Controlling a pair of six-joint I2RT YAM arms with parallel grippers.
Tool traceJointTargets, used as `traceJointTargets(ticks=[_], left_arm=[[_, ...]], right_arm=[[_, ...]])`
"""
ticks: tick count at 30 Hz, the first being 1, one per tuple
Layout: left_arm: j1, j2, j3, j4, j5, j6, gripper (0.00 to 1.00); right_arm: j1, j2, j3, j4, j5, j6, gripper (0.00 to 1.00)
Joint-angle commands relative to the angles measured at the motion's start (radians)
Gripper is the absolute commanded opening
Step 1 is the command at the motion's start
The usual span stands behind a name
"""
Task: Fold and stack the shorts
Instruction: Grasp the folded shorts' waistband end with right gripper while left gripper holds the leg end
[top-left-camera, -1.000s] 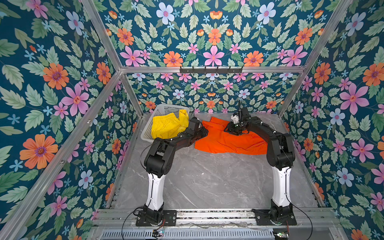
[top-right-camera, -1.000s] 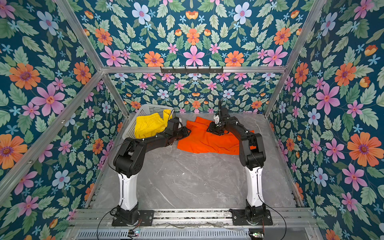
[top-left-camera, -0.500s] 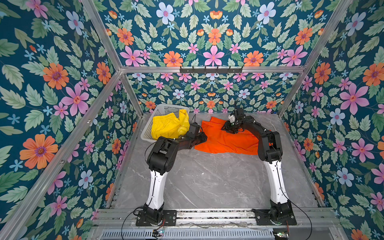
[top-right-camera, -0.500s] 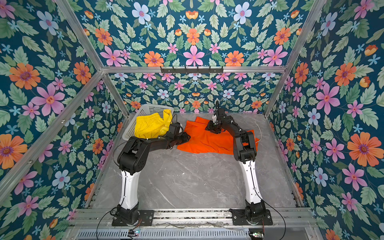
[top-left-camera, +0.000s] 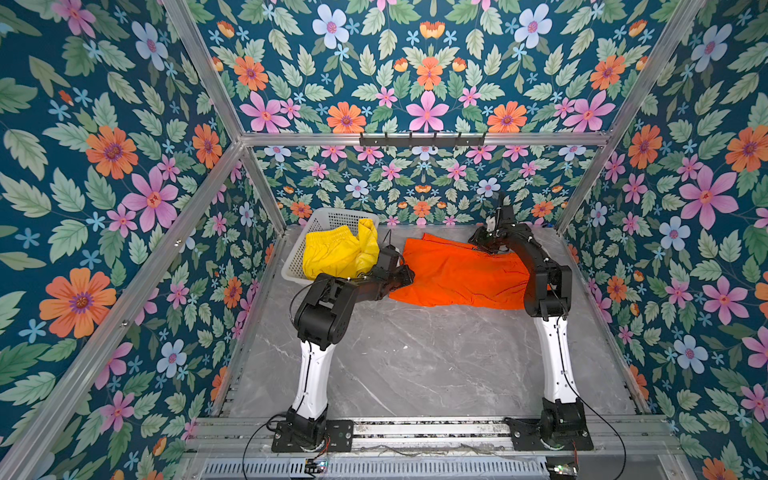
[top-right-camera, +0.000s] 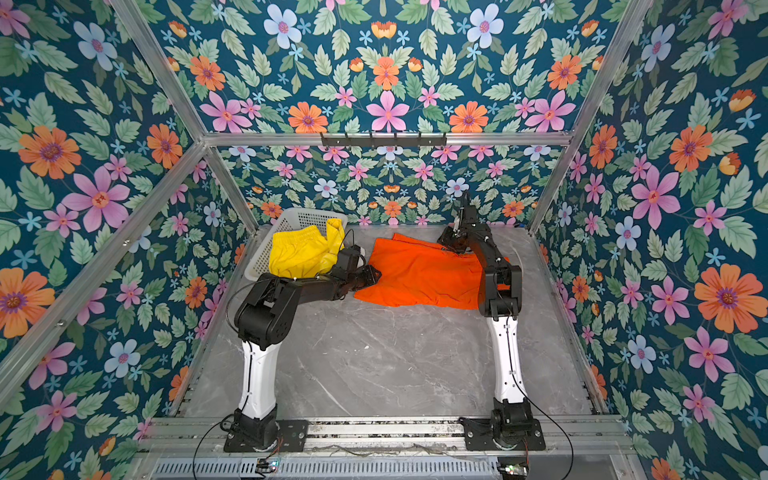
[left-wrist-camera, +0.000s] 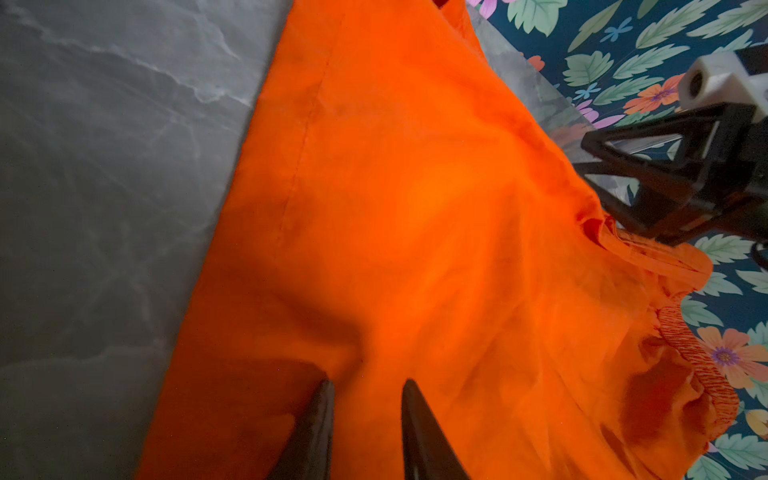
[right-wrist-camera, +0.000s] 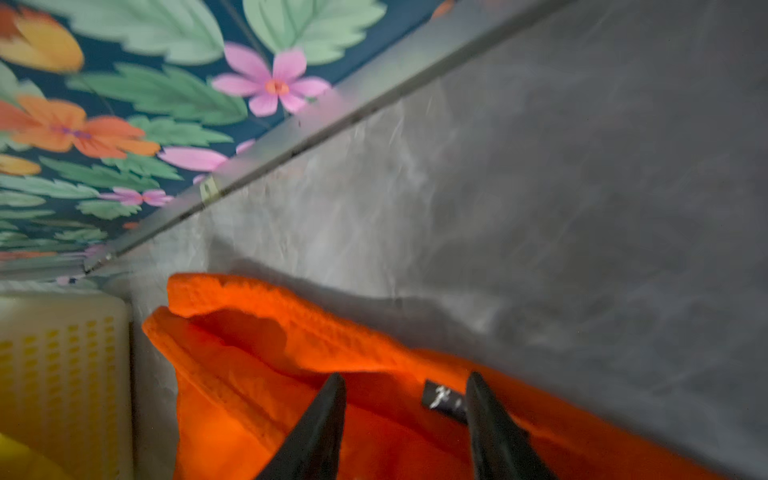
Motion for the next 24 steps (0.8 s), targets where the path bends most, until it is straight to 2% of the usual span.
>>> traceJointTargets(ticks=[1, 4, 6, 11, 15, 19, 24], left_arm=[[0.001, -0.020, 0.004, -0.052, 0.000, 0.009, 0.35], [0.002, -0.055, 0.028, -0.043, 0.018, 0.009, 0.37], [0.000, -0.080, 0.045, -0.036, 0.034, 0.009, 0.38], [-0.026, -0.114, 0.082, -0.010, 0.069, 0.026, 0.39], [-0.049, -0.076, 0.116, -0.014, 0.067, 0.041, 0.39], [-0.053, -0.015, 0.131, -0.010, 0.077, 0.031, 0.38], [-0.055, 0.011, 0.104, -0.016, 0.078, 0.037, 0.38]], right_arm=[[-0.013, -0.002, 0.070, -0.038, -0.038, -0.012, 0.49], [-0.020, -0.077, 0.047, -0.038, -0.035, -0.065, 0.50], [-0.026, -0.159, -0.024, -0.032, -0.036, -0.091, 0.51], [-0.027, -0.432, -0.400, 0.058, -0.028, -0.123, 0.51], [-0.026, -0.574, -0.657, 0.093, -0.043, -0.114, 0.50], [-0.026, -0.643, -0.871, 0.148, -0.062, -0.078, 0.50], [-0.029, -0.632, -0.983, 0.165, -0.050, -0.051, 0.49]])
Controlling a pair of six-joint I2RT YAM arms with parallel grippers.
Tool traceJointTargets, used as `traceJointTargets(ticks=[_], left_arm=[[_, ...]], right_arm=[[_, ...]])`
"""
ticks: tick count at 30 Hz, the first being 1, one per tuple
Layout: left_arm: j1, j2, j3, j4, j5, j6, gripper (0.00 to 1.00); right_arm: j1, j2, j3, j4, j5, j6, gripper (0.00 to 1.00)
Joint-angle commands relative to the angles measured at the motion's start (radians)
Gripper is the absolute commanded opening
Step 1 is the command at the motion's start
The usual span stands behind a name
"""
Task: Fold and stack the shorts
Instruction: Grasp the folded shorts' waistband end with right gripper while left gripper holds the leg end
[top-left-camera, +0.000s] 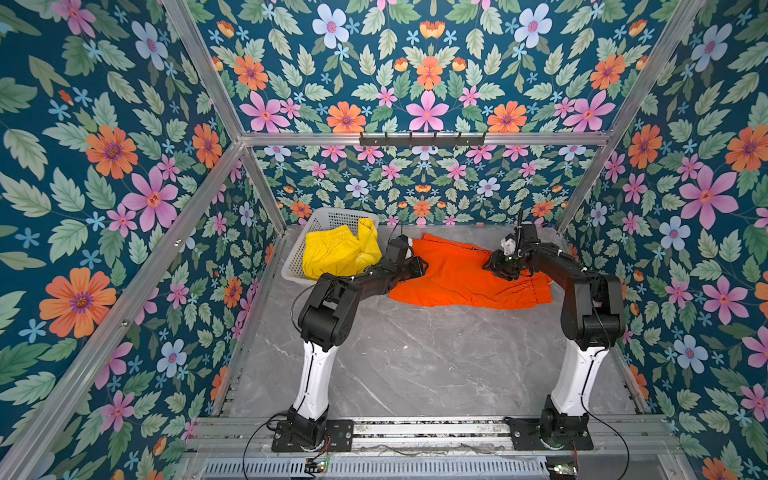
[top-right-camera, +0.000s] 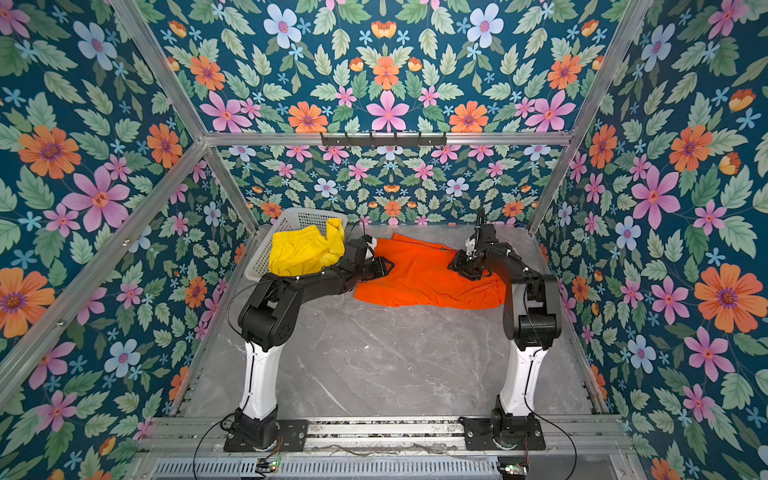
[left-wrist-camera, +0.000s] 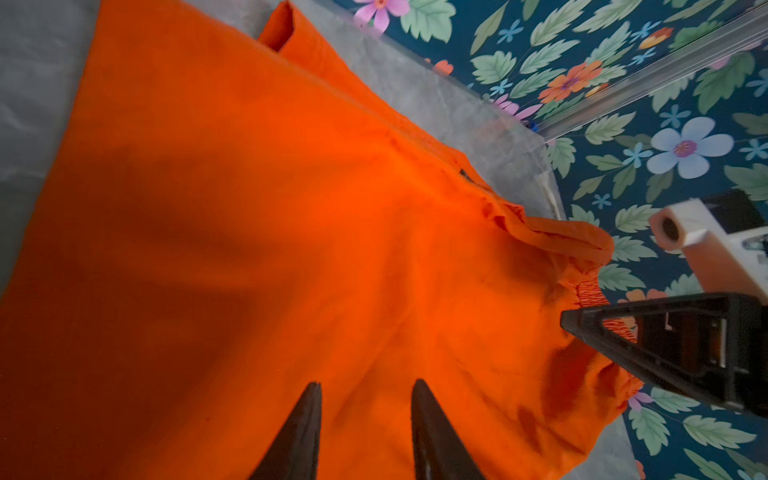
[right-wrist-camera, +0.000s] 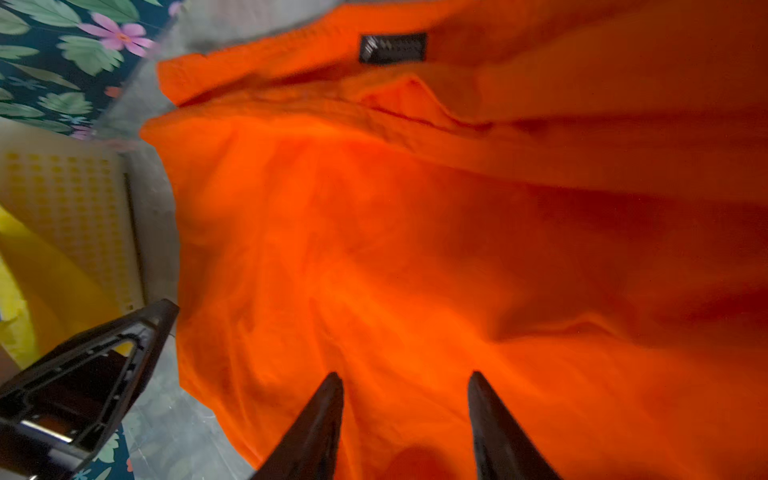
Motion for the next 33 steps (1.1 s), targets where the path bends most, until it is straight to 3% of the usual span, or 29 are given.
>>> traceJointTargets(ticks=[1, 11, 15, 22, 26, 29, 33], left_arm=[[-0.004, 0.001, -0.020, -0.001, 0.004, 0.017, 0.38], [-0.030, -0.137, -0.264, -0.044, -0.042, 0.019, 0.37], [-0.042, -0.235, -0.410, -0.053, -0.071, 0.005, 0.37], [-0.103, -0.421, -0.626, -0.106, -0.134, -0.028, 0.37], [-0.142, -0.553, -0.636, -0.194, -0.174, 0.020, 0.43], [-0.179, -0.630, -0.575, -0.247, -0.217, 0.121, 0.47], [-0.231, -0.627, -0.444, -0.247, -0.189, 0.300, 0.51]], right_arm=[[-0.002, 0.005, -0.044, 0.051, -0.002, 0.035, 0.49], [0.000, -0.096, -0.303, 0.112, -0.023, 0.088, 0.47], [0.026, -0.202, -0.458, 0.143, -0.033, 0.113, 0.47], [0.159, -0.393, -0.635, 0.143, -0.020, 0.185, 0.48], [0.156, -0.547, -0.647, 0.078, -0.004, 0.198, 0.52], [0.086, -0.651, -0.586, -0.043, 0.000, 0.153, 0.54], [-0.154, -0.745, -0.566, -0.149, -0.094, 0.150, 0.55]])
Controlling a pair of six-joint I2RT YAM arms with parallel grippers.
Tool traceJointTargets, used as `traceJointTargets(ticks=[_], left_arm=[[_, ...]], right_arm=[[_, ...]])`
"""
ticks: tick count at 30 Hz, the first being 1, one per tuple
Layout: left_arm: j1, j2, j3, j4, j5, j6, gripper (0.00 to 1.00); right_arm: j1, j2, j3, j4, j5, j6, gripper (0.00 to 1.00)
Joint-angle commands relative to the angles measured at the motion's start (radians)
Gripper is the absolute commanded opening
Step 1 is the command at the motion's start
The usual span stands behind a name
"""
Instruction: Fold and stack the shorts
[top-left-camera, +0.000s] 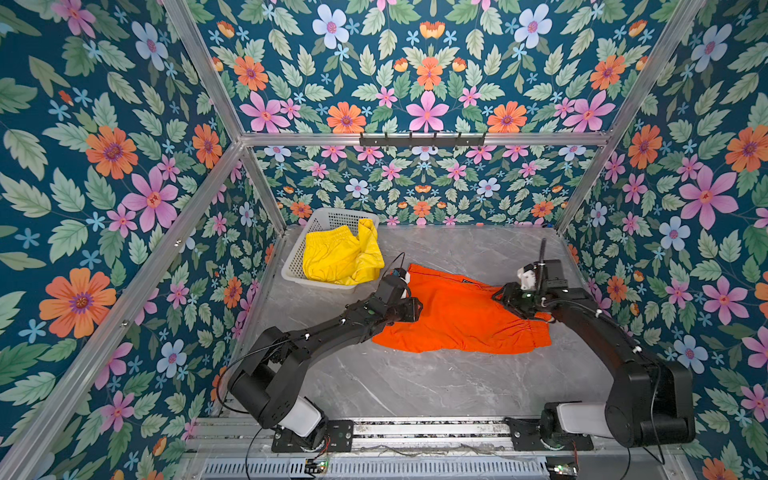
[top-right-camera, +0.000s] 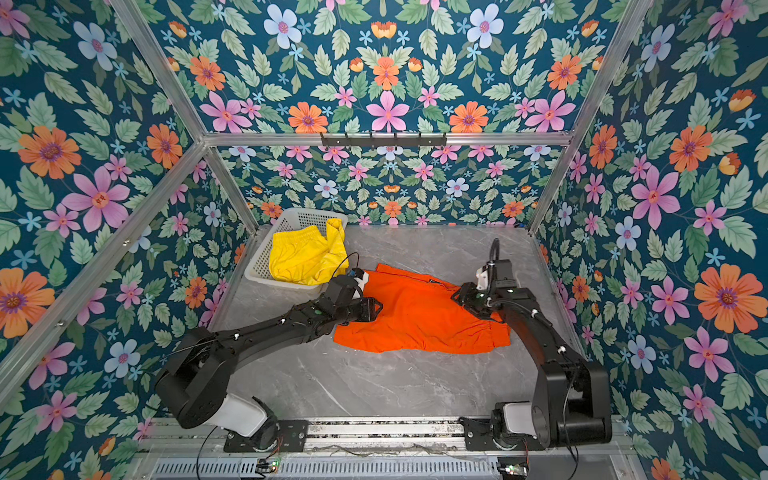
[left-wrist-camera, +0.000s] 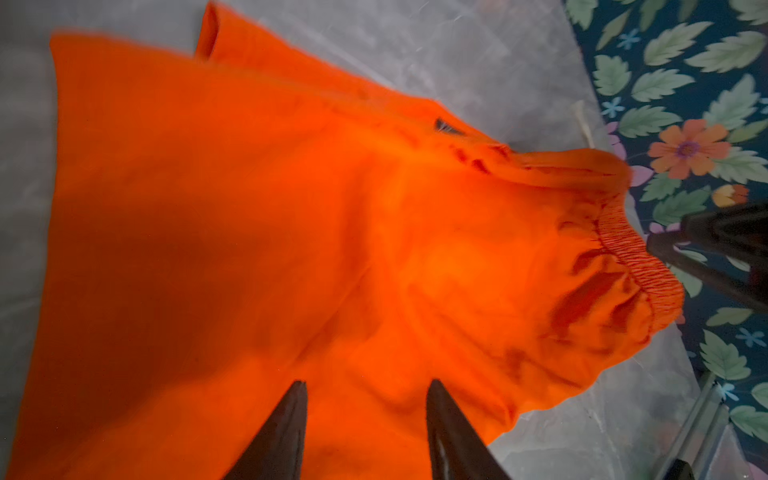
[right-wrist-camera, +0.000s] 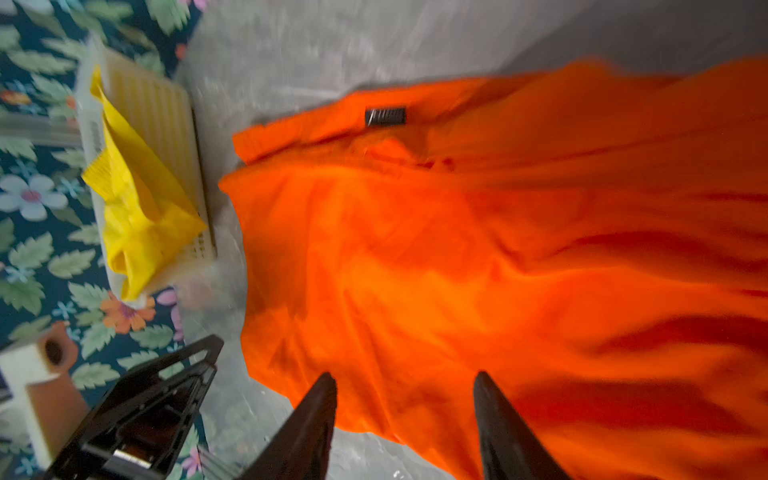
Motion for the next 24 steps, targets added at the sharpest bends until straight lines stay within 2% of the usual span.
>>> traceJointTargets(ticks=[1, 4, 6, 9, 11, 16, 18, 21, 24], left_arm=[[-0.037, 0.028, 0.094, -0.025, 0.023, 0.202, 0.52], [-0.086, 0.108, 0.188, 0.008, 0.087, 0.300, 0.54], [-0.102, 0.167, 0.232, 0.038, 0.112, 0.299, 0.54], [-0.114, 0.252, 0.275, 0.083, 0.137, 0.271, 0.54], [-0.118, 0.293, 0.292, 0.105, 0.143, 0.259, 0.54], [-0.119, 0.352, 0.309, 0.158, 0.172, 0.253, 0.53], [-0.120, 0.373, 0.319, 0.191, 0.210, 0.270, 0.53], [-0.134, 0.439, 0.391, 0.229, 0.282, 0.305, 0.54], [-0.171, 0.527, 0.511, 0.242, 0.373, 0.360, 0.58]], right_arm=[[-0.180, -0.043, -0.002, -0.159, -0.095, -0.005, 0.56], [-0.418, -0.022, -0.023, -0.228, -0.181, -0.017, 0.59], [-0.550, 0.005, -0.036, -0.270, -0.214, -0.036, 0.62], [-0.655, 0.012, -0.073, -0.273, -0.200, -0.043, 0.70], [-0.668, 0.011, -0.101, -0.248, -0.174, -0.044, 0.75], [-0.668, 0.105, -0.122, -0.137, -0.236, -0.072, 0.80], [-0.668, 0.155, -0.090, -0.142, -0.228, -0.103, 0.80], [-0.670, 0.192, -0.077, -0.084, -0.233, -0.088, 0.80], [-0.672, 0.240, -0.063, -0.012, -0.309, -0.058, 0.79]])
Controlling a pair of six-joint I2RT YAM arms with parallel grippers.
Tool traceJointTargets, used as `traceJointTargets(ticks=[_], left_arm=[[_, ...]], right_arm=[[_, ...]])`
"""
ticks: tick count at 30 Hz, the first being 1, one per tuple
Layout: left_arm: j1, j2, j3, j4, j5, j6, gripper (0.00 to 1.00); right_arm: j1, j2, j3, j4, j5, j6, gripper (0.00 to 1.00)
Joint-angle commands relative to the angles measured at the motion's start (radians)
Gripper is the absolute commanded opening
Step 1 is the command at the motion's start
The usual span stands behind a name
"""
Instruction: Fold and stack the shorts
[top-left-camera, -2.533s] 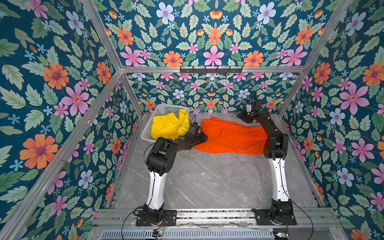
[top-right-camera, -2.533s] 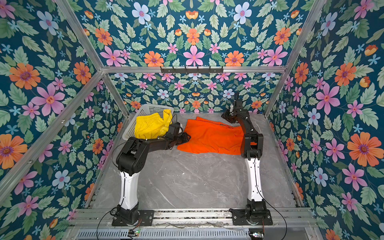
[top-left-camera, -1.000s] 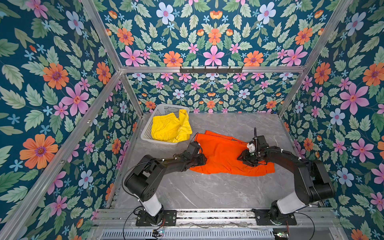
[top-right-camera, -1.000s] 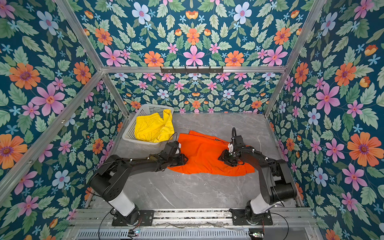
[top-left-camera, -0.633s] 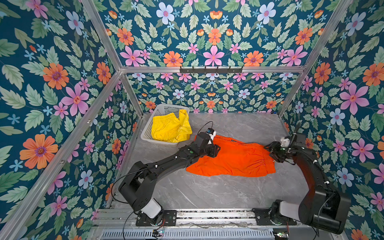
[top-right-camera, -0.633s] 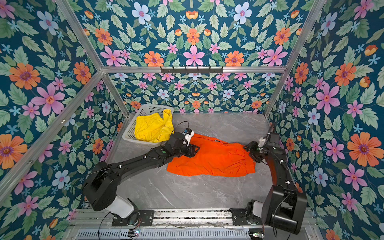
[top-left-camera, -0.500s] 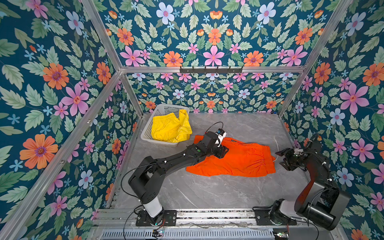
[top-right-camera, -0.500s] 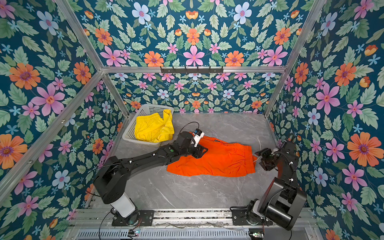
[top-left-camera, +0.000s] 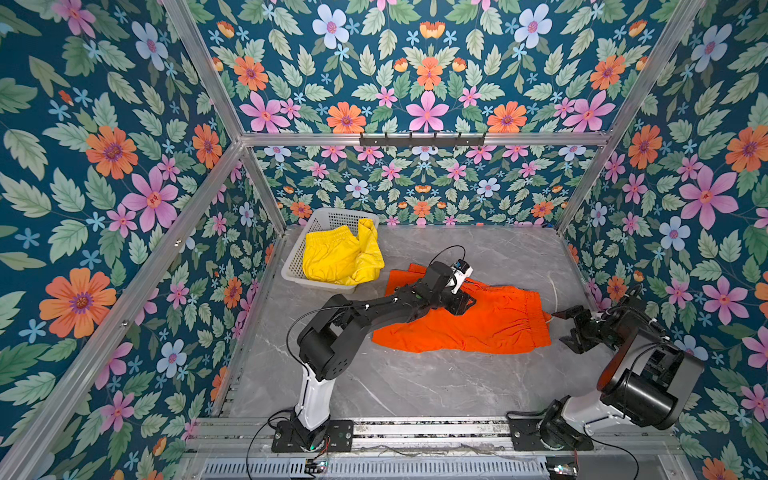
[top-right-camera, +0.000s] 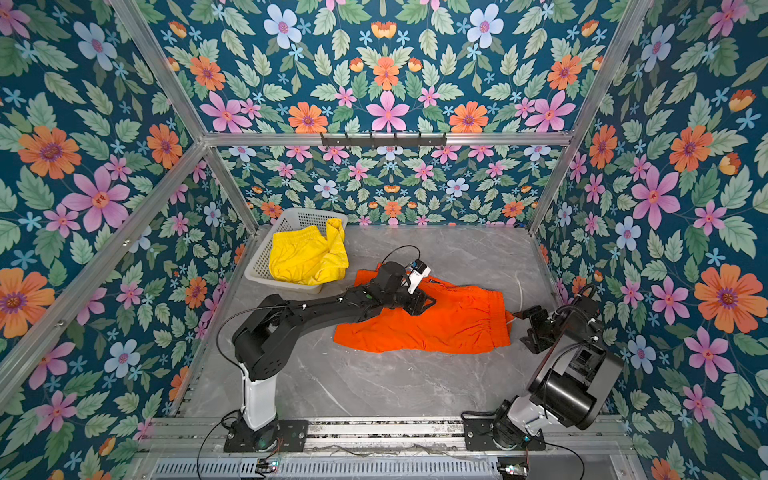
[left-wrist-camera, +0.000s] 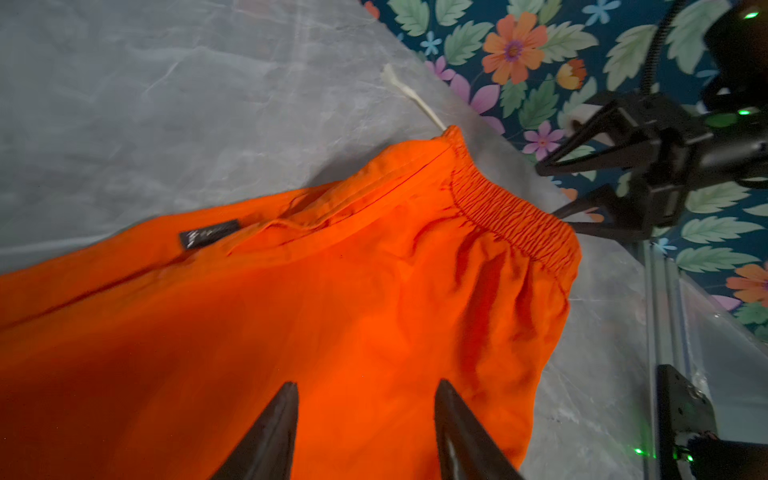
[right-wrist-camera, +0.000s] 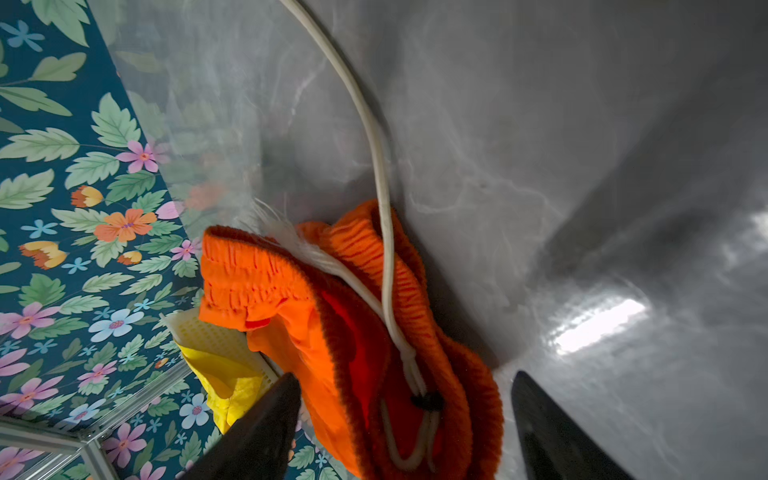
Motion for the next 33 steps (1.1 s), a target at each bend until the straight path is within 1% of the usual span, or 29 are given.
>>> traceJointTargets(ticks=[1, 3, 5, 7, 9, 10, 13, 15, 18, 21, 23, 25, 27, 30, 33], left_arm=[[-0.041, 0.078, 0.100, 0.073, 0.141, 0.100, 0.60], [-0.077, 0.136, 0.172, 0.050, 0.179, 0.168, 0.65], [-0.115, 0.185, 0.230, 0.026, 0.192, 0.247, 0.69], [-0.151, 0.232, 0.273, 0.019, 0.196, 0.318, 0.73], [-0.177, 0.284, 0.320, 0.005, 0.189, 0.349, 0.75], [-0.190, 0.312, 0.353, -0.010, 0.181, 0.364, 0.75], [-0.217, 0.377, 0.422, -0.018, 0.113, 0.374, 0.77], [-0.229, 0.401, 0.439, 0.008, 0.073, 0.368, 0.77], [-0.244, 0.430, 0.461, 0.018, 0.074, 0.368, 0.78], [-0.255, 0.450, 0.466, 0.018, 0.104, 0.386, 0.78], [-0.260, 0.457, 0.457, 0.017, 0.121, 0.404, 0.74], [-0.262, 0.462, 0.448, 0.017, 0.125, 0.412, 0.68], [-0.263, 0.468, 0.443, 0.016, 0.131, 0.420, 0.60], [-0.263, 0.463, 0.426, 0.034, 0.124, 0.422, 0.48], [-0.265, 0.426, 0.358, 0.118, 0.121, 0.422, 0.37]], right_arm=[[-0.002, 0.049, 0.020, 0.099, -0.103, 0.023, 0.78], [-0.001, 0.084, 0.034, 0.117, -0.155, 0.037, 0.77], [-0.001, 0.108, 0.035, 0.139, -0.206, 0.047, 0.77], [-0.001, 0.128, 0.035, 0.141, -0.223, 0.042, 0.76], [-0.001, 0.136, 0.031, 0.141, -0.221, 0.038, 0.76], [-0.001, 0.167, 0.028, 0.143, -0.224, 0.039, 0.76], [0.000, 0.199, 0.020, 0.138, -0.226, 0.035, 0.74], [0.007, 0.204, 0.020, 0.113, -0.198, 0.018, 0.73], [0.023, 0.219, 0.019, 0.098, -0.185, -0.001, 0.73], [0.041, 0.234, 0.011, 0.143, -0.227, 0.013, 0.71], [0.053, 0.235, 0.012, 0.166, -0.248, 0.025, 0.70], [0.063, 0.242, 0.019, 0.172, -0.258, 0.029, 0.66], [0.073, 0.249, 0.023, 0.184, -0.259, 0.034, 0.62], [0.084, 0.261, 0.016, 0.221, -0.255, 0.058, 0.51], [0.088, 0.270, 0.010, 0.267, -0.261, 0.090, 0.45]])
